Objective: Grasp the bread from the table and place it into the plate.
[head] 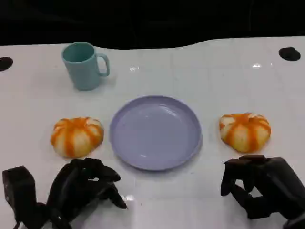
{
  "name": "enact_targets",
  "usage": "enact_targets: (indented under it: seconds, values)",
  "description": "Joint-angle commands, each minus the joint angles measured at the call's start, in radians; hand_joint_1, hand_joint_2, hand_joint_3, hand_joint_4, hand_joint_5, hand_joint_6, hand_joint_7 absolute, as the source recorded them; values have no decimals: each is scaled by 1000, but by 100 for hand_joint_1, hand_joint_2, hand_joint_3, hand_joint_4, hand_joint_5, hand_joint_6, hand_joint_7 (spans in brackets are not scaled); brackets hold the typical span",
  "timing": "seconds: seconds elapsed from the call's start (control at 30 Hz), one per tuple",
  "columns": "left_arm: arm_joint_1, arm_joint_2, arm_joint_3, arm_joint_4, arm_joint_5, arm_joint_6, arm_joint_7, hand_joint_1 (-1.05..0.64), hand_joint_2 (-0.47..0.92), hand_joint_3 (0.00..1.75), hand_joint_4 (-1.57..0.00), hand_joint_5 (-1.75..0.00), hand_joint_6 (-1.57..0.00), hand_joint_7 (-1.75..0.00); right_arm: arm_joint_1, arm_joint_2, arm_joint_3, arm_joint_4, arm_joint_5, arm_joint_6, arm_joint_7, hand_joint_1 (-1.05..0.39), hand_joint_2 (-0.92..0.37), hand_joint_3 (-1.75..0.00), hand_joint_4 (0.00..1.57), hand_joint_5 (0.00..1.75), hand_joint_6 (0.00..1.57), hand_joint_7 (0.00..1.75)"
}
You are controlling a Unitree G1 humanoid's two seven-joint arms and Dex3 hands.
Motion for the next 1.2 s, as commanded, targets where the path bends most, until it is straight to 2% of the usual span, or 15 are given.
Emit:
enact_targets:
  seconds: [0.03,1.03,1.1,1.2]
  values:
    - [-8,16,6,5,0,-12,-8,-105,71,0,-157,-58,-157,-20,-4,-13,-2,-1,1,3,-2,-16,-32,-129,91,175,85,132]
    - [-8,18,11,1,-4,2,-5,-105,70,0,-157,-58,-157,-20,-3,-15,-11,-13,30,-6,19,-14,-31,-128,88,171,85,125]
    - [-8,19,10,1,-1,0,-1,-105,70,0,-157,-59,-157,-20,0,-17,-16,-28,29,0,18,-15,-37,-120,86,168,84,120]
    - [-9,21,10,5,0,-1,-4,-105,70,0,-157,-59,-157,-21,8,-20,-24,-56,23,14,15,-18,-48,-94,84,151,85,96]
